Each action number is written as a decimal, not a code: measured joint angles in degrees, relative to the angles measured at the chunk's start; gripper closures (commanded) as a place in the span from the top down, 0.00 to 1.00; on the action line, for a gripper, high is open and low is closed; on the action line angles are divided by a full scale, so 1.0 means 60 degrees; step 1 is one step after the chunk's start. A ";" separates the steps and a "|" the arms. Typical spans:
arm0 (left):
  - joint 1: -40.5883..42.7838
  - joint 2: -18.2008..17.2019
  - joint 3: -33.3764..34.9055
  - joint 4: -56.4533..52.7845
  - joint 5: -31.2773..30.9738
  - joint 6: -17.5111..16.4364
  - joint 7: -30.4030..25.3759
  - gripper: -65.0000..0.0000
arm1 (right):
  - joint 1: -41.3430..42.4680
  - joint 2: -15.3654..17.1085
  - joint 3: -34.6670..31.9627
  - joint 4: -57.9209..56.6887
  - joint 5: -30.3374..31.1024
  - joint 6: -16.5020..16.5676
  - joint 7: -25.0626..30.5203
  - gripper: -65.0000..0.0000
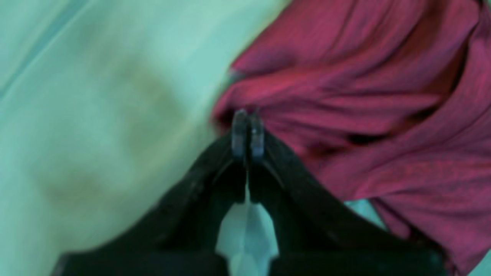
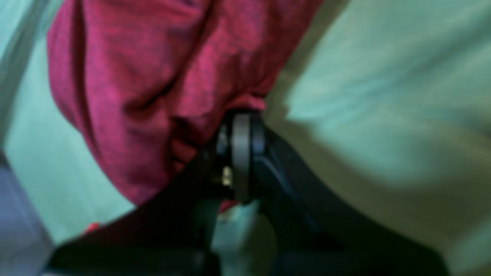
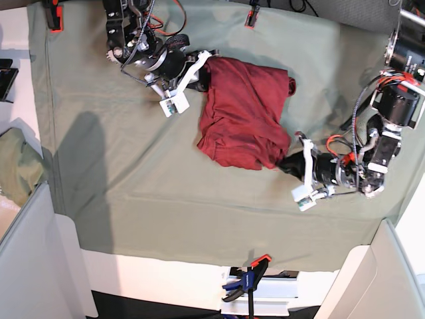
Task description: Fold the T-shirt properly
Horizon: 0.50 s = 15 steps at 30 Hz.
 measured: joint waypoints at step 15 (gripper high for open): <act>0.1599 -0.1894 -0.1392 0.2900 -0.3144 0.0091 0.1891 0.00 | -0.0175 0.0124 0.0841 0.0852 -0.0372 0.0036 -0.0641 0.00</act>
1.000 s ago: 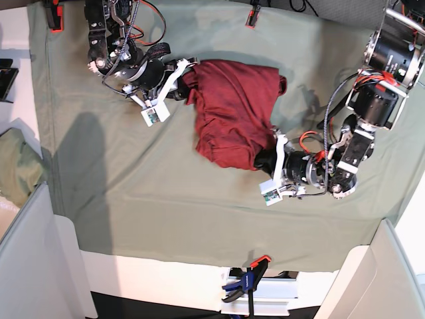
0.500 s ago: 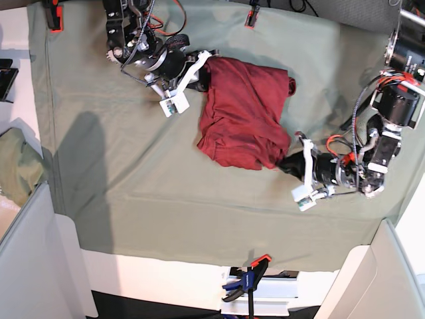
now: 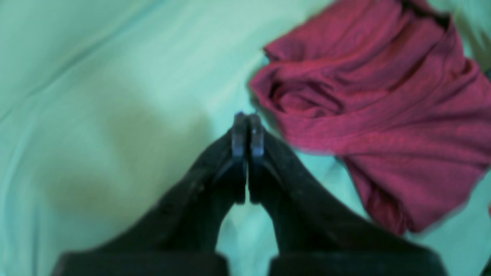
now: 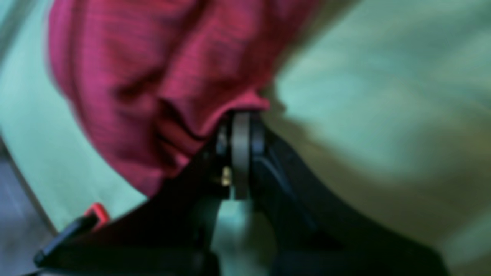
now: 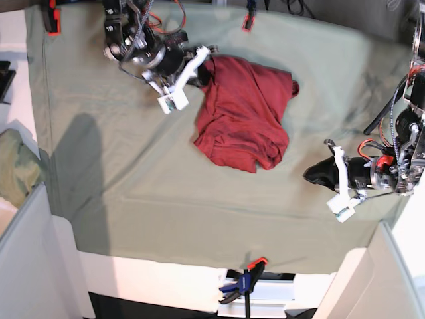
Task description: Fold the T-shirt properly
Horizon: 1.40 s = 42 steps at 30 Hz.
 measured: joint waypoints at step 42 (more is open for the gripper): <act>1.4979 0.1406 -0.6546 0.5195 0.2565 0.0401 0.1832 0.00 | -0.7697 0.3646 0.2415 0.4189 0.2532 -0.0007 -0.0801 0.00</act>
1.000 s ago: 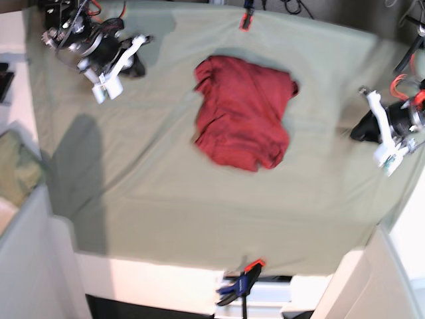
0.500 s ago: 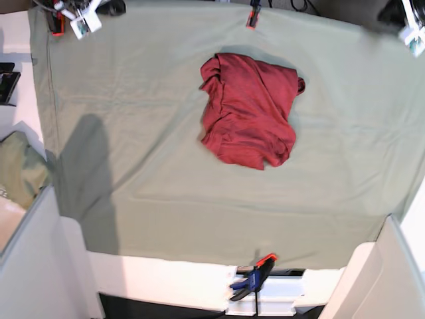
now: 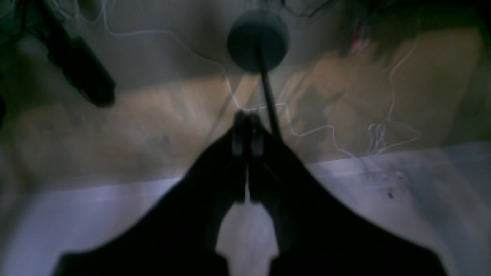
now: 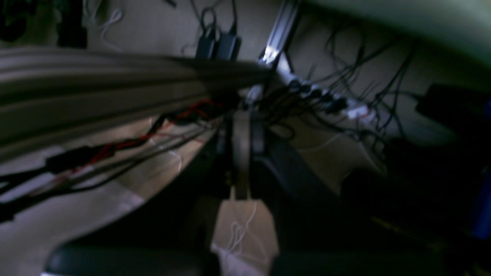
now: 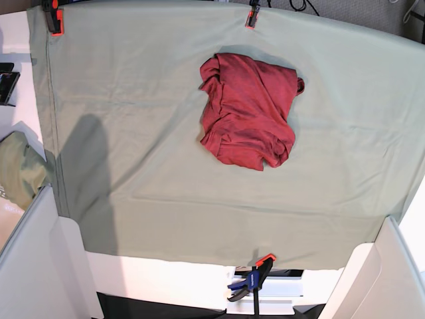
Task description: Fold the T-shirt properly
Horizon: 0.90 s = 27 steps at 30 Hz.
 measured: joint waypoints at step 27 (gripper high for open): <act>-0.7275 0.0455 0.7555 -0.8470 0.1402 0.1242 0.0248 0.00 | 0.2838 -0.0907 -0.2739 -0.8921 -0.2211 -0.0248 -0.0845 0.00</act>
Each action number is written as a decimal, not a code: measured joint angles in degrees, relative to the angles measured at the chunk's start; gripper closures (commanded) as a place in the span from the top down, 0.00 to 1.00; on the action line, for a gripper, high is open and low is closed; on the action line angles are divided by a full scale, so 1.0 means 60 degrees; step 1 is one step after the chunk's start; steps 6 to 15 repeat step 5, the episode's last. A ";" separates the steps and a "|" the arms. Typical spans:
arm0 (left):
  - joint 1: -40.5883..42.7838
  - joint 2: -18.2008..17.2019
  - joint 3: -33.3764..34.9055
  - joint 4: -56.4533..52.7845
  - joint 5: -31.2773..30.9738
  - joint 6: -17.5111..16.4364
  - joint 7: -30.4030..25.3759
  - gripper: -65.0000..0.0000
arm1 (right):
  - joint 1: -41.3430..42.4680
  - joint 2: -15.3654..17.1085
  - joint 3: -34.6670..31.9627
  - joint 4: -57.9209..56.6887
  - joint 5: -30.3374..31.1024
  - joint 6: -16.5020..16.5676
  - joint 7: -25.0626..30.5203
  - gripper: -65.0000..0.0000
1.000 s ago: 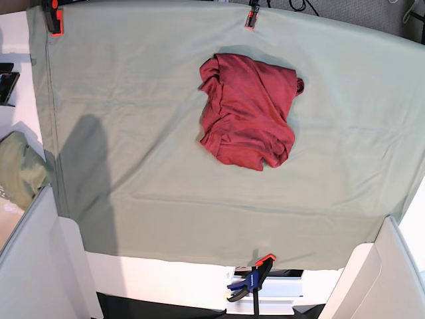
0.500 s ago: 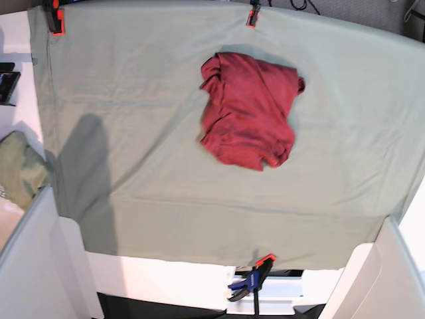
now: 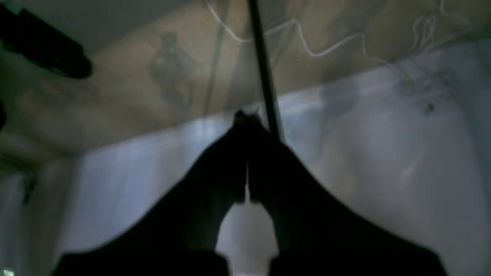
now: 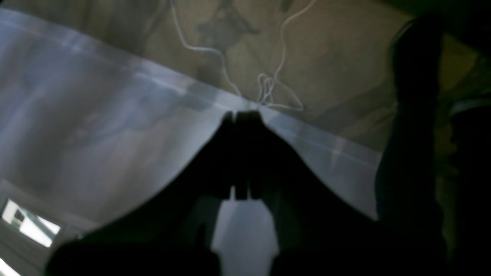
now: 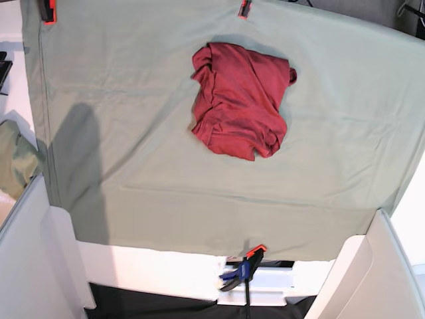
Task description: Fold the T-shirt properly
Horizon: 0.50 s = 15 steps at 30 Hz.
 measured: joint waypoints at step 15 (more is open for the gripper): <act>0.0069 0.0091 0.0004 0.0044 0.0022 -0.0667 -0.0120 0.00 | 0.0113 -0.0219 -0.0004 0.0080 -0.0255 0.0004 0.0011 0.00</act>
